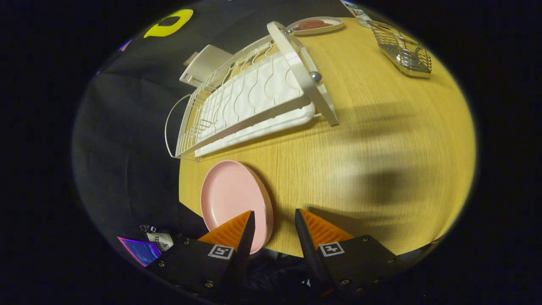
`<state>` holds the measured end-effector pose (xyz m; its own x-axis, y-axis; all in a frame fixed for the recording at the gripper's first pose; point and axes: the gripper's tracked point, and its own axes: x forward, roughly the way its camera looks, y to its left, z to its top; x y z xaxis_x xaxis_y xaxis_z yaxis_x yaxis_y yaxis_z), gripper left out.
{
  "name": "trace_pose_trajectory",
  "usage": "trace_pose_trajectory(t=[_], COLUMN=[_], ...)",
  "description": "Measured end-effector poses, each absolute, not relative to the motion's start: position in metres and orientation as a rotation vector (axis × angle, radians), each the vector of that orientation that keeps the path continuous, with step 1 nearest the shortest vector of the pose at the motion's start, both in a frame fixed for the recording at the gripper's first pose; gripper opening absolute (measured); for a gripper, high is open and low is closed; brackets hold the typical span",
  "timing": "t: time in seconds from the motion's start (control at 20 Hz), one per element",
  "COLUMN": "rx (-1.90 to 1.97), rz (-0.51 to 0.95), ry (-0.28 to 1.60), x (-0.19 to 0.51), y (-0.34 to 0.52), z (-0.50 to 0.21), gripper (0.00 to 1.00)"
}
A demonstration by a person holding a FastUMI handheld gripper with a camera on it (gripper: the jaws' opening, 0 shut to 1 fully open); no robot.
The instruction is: Take the plate from the dish rack, then take the spoon from the basket and place it into the plate.
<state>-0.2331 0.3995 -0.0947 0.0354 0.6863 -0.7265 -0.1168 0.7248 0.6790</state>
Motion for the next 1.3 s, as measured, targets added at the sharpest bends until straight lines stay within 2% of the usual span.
trace_pose_trajectory(t=[0.25,0.6,1.05,1.3], rx=[0.508,0.511,0.551,0.612], rz=[0.557,0.314,0.069,0.003], ry=[1.212,0.974,0.876,0.839], x=[-0.185,-0.104,-0.033,0.005], y=[0.354,0.258,0.182,0.168], z=[-0.067,-0.035,-0.054,-0.062], gripper=[0.59,0.59,0.59,0.59])
